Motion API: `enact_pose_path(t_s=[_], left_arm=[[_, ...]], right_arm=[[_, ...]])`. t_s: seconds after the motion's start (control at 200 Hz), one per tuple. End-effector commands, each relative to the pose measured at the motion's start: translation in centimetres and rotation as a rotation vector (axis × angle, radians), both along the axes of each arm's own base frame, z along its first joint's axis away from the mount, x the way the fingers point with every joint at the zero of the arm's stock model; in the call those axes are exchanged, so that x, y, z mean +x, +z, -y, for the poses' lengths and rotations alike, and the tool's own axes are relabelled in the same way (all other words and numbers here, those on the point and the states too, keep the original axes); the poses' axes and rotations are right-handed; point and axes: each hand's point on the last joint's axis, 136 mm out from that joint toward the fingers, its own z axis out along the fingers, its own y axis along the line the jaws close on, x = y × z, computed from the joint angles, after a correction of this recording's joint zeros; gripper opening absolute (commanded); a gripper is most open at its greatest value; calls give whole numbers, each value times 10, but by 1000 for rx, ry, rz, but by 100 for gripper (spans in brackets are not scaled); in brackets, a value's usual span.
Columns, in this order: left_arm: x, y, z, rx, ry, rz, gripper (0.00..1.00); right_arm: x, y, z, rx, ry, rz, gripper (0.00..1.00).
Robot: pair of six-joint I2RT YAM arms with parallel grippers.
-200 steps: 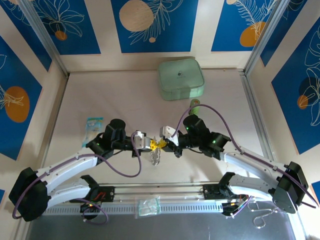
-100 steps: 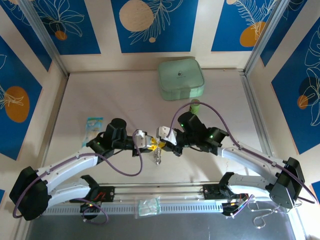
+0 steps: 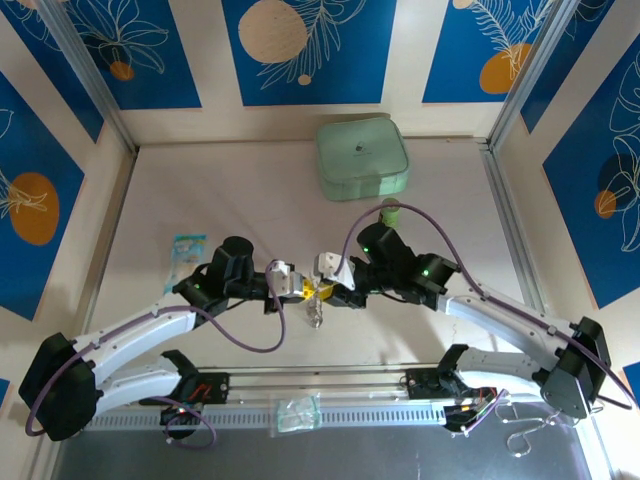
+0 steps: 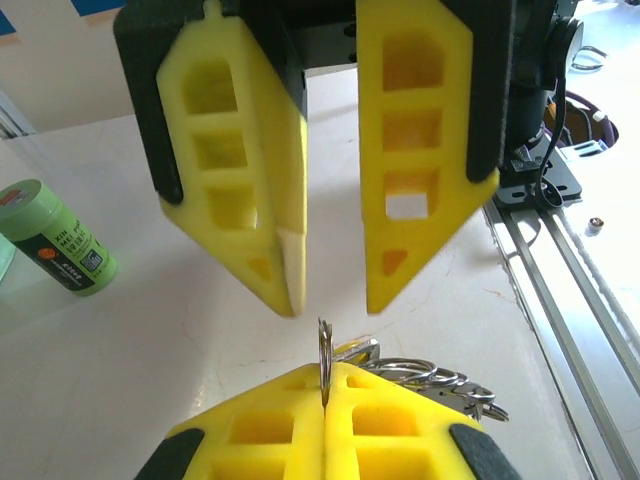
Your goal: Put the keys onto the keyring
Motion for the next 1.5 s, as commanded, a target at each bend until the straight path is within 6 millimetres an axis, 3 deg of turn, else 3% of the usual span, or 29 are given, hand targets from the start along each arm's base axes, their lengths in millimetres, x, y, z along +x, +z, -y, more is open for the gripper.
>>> enact_pose_path(t_s=[0.0,0.34,0.53,0.74,1.08,1.305,1.41,1.495], left_arm=[[-6,17,3,-62,-33,31,0],[-9,20,4,-79,-52,29,0],[-9,19,4,-74,-51,37,0],[-9,22,3,-88,-47,49,0],[-11,24,3,-98,-58,53,0],[-11,24,3,-100,-62,52,0],[-11,24,3,-98,-60,51,0],[-10,24,3,-98,-58,50,0]], right_arm=[[-4,5,0,72,-11,-36,26],[0,-8,2,51,-38,-46,27],[-2,-7,0,47,-18,-51,12],[-1,-11,-1,35,-14,-61,2],[2,-19,-7,32,-7,-85,0],[-2,-15,-4,45,-9,-85,2],[-2,-9,-3,70,-11,-70,23],[-4,-1,-4,108,-1,-45,27]])
